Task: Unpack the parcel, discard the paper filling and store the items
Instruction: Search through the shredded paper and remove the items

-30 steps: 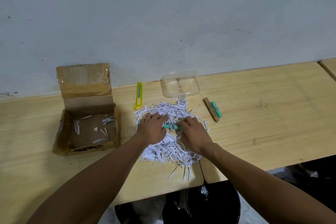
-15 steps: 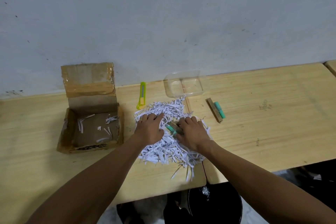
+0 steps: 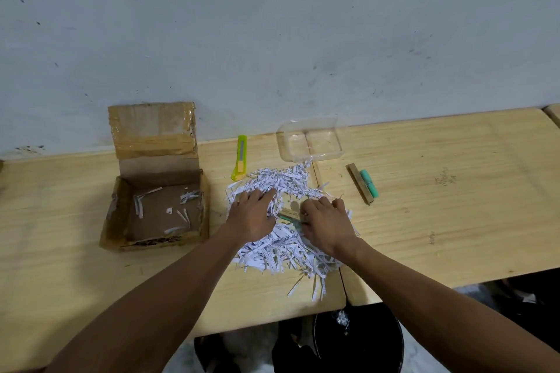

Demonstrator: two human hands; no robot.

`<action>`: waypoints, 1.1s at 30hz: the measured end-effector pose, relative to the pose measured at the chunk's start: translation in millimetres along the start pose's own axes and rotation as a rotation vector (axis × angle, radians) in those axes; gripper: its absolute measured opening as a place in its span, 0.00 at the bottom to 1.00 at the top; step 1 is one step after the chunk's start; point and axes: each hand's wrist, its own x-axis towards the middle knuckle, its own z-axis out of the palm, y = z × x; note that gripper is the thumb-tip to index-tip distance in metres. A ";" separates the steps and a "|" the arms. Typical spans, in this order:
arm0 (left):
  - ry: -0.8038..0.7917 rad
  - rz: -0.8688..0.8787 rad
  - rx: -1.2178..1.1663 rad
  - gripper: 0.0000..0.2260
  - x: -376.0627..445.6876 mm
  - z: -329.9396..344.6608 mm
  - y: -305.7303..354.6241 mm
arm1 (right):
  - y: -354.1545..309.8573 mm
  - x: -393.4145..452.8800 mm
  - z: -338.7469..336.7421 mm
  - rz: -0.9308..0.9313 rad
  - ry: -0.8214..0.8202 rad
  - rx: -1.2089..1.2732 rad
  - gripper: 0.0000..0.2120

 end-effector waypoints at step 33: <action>0.055 0.027 -0.029 0.30 1.1 9.8 -2.4 | 114.9 3.8 -33.2 0.942 0.708 0.892 0.08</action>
